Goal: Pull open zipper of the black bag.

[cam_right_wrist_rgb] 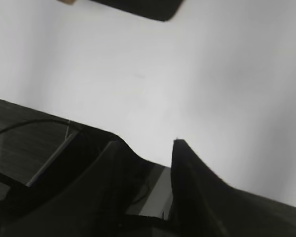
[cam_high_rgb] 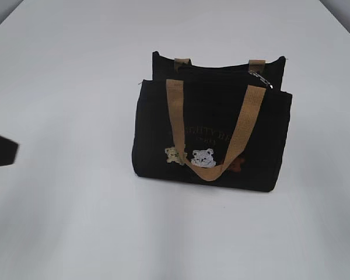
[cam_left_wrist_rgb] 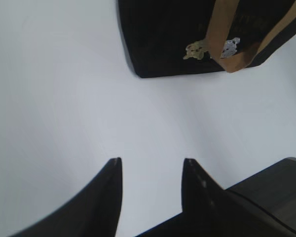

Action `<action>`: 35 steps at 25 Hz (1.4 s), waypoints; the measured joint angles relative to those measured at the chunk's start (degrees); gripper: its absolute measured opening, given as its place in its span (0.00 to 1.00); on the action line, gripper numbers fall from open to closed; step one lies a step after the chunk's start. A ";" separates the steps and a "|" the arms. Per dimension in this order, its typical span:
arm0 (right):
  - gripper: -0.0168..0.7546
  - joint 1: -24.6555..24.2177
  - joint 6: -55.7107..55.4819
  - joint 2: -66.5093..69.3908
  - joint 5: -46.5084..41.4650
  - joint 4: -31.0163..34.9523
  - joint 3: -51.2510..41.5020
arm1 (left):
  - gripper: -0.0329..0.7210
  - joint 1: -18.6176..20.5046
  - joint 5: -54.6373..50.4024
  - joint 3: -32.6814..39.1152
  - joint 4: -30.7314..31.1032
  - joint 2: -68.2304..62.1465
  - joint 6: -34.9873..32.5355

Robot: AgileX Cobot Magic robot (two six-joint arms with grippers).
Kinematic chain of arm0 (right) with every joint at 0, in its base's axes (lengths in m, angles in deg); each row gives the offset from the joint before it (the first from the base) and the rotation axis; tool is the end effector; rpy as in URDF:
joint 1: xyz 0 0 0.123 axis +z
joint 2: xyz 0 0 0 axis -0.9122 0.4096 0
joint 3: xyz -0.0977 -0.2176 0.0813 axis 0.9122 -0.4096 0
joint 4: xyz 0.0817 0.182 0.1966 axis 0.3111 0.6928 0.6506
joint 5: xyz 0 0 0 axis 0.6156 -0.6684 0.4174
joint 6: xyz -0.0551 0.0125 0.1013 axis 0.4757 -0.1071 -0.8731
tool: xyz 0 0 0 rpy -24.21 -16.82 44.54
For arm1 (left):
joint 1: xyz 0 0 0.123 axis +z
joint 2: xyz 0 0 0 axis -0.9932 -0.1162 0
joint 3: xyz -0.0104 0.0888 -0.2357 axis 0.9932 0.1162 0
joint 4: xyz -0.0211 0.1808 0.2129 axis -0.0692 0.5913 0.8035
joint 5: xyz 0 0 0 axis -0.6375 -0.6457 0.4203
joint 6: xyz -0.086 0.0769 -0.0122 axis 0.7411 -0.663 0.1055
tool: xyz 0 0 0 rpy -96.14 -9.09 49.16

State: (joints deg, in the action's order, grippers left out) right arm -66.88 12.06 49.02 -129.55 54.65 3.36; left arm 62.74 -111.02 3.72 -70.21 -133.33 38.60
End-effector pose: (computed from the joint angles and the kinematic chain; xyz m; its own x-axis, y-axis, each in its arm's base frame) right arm 0.2177 0.0354 0.2468 -0.9289 -0.1371 -0.3440 -0.2383 0.9324 0.2719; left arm 0.2131 -0.1155 0.2332 -0.7320 0.2376 -0.6385 0.4838 0.8412 -0.2416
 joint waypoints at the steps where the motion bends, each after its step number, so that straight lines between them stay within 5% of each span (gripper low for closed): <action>1: 0.36 0.00 -0.04 -4.00 -0.12 -0.40 -2.99 | 0.44 0.00 -1.21 0.90 2.26 4.16 2.30; 7: 0.33 0.00 -0.12 -24.96 -1.01 -1.72 -17.53 | 0.44 0.00 -11.39 4.88 13.62 29.17 11.80; 13: 0.33 0.11 -0.46 -35.30 0.67 -4.55 -19.10 | 0.42 1.39 -18.82 8.80 19.78 44.64 13.02; 26: 0.33 0.11 -0.52 -57.89 5.40 -7.64 -20.96 | 0.38 2.56 -18.83 9.46 20.75 55.77 13.16; 35: 0.33 0.11 -1.06 -59.41 5.56 -8.25 -21.07 | 0.37 2.56 -18.77 9.46 20.84 55.83 13.16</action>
State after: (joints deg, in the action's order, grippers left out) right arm -66.77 11.00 -10.39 -123.99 46.40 -17.71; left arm 65.30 -129.79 13.17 -49.37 -77.50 51.76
